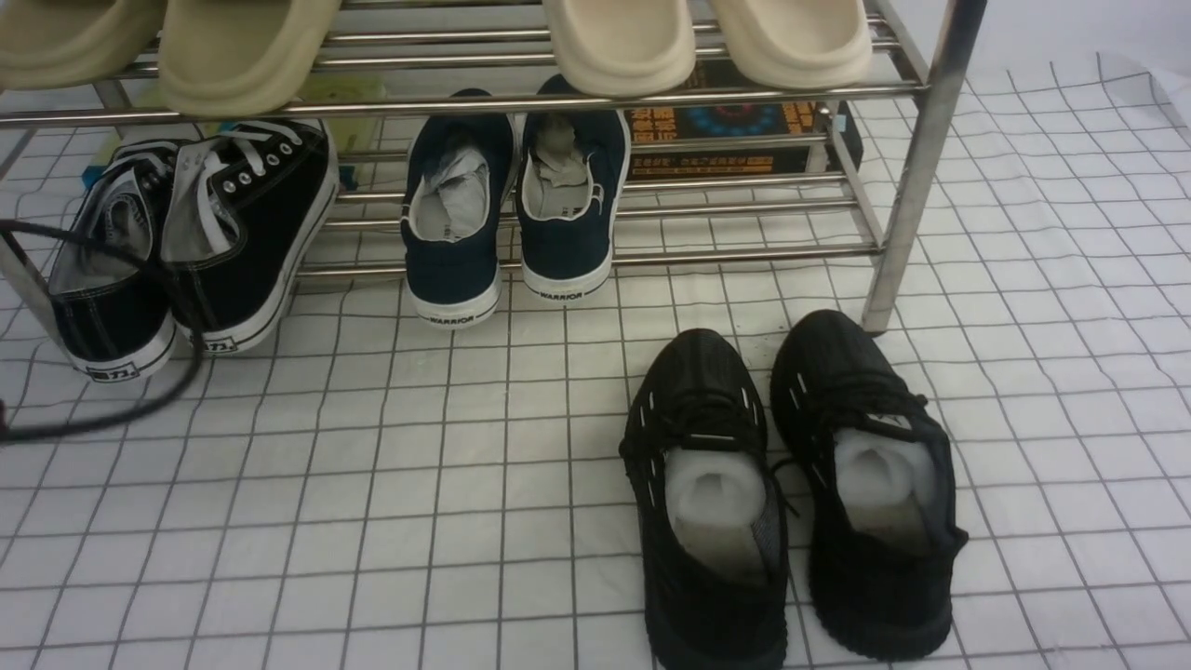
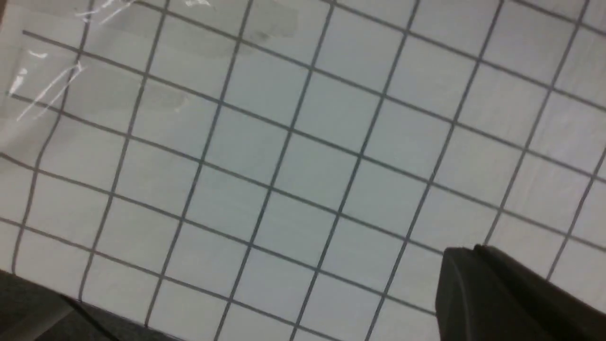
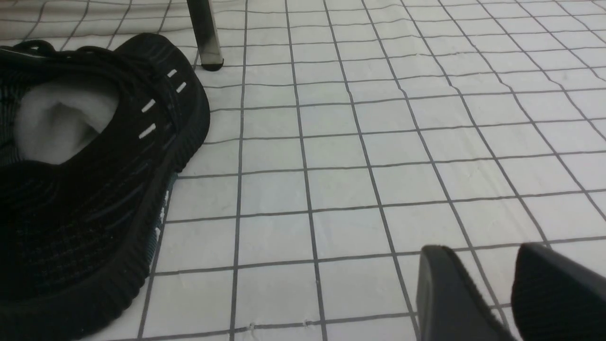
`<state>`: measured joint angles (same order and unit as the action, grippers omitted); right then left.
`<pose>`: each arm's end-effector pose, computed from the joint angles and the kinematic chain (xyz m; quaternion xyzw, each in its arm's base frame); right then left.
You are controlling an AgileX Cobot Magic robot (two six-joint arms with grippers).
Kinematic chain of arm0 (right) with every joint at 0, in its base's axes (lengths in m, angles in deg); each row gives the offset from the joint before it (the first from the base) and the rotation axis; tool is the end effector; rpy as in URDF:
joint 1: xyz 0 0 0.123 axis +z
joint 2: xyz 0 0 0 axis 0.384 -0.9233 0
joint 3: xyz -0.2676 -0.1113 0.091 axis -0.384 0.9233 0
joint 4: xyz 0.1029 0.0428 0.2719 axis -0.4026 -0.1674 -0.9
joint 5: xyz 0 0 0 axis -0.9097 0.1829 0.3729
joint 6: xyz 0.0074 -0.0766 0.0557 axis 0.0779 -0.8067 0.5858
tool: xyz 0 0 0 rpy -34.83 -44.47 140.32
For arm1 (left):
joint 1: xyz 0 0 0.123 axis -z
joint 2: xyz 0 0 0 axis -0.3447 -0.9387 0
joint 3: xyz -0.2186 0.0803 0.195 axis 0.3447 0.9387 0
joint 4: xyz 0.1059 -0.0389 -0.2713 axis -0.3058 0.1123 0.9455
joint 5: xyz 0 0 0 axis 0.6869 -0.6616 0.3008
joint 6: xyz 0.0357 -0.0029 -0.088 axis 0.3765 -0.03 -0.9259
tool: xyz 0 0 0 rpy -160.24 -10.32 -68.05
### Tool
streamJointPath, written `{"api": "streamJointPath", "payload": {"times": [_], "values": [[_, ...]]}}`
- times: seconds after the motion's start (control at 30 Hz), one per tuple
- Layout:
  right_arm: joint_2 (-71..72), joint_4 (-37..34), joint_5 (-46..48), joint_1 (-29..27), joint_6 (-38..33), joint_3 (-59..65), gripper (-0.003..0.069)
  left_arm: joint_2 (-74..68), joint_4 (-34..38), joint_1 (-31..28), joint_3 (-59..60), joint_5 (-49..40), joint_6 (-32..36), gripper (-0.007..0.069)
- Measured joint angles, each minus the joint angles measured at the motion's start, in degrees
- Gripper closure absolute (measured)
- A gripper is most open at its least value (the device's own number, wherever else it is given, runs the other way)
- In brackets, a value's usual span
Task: Take the shoes off the shelf with your hand from the white checkered tablecloth.
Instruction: 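Grasp the leftmost shoe on the bottom shelf of the shoe rack with the left gripper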
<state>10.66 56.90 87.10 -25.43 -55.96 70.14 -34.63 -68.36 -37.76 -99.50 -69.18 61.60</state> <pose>0.0797 -0.0028 0.1723 0.0401 0.8053 0.0077 0.5915 0.2347 0.0760 0.3140 -0.1812 0.9663 0.0296 0.1802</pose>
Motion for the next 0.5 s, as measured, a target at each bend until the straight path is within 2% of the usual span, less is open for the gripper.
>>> {"api": "streamJointPath", "payload": {"times": [0.07, 0.1, 0.13, 0.17, 0.2, 0.27, 0.37, 0.5], "values": [[0.00, 0.00, 0.00, 0.00, 0.00, 0.00, 0.0421, -1.73, 10.49, -6.84, -1.11, 2.66, 5.36, 0.0608], [0.00, 0.00, 0.00, 0.00, 0.00, 0.00, 0.0421, -1.89, 10.49, -6.84, -1.11, 2.97, 5.75, 0.0608], [0.00, 0.00, 0.00, 0.00, 0.00, 0.00, 0.0421, -2.72, 17.24, -9.50, -1.28, 5.41, 7.57, 0.0606], [0.00, 0.00, 0.00, 0.00, 0.00, 0.00, 0.0421, -3.12, 19.95, -10.27, -1.28, 6.81, 8.21, 0.0606], [0.00, 0.00, 0.00, 0.00, 0.00, 0.00, 0.0421, -4.30, 26.94, -11.44, -1.34, 11.25, 9.77, 0.0603], [0.00, 0.00, 0.00, -0.01, 0.00, 0.00, 0.0421, -5.56, 32.55, -11.61, -1.77, 15.09, 11.22, 0.0598], [0.00, 0.00, 0.00, -0.01, 0.00, 0.00, 0.0421, -7.98, 37.44, -10.65, -3.39, 18.40, 14.07, 0.0569], [0.00, 0.00, 0.00, -0.01, 0.00, 0.00, 0.0421, -13.78, 38.87, -7.15, -8.16, 19.88, 16.21, 0.0461]]}}
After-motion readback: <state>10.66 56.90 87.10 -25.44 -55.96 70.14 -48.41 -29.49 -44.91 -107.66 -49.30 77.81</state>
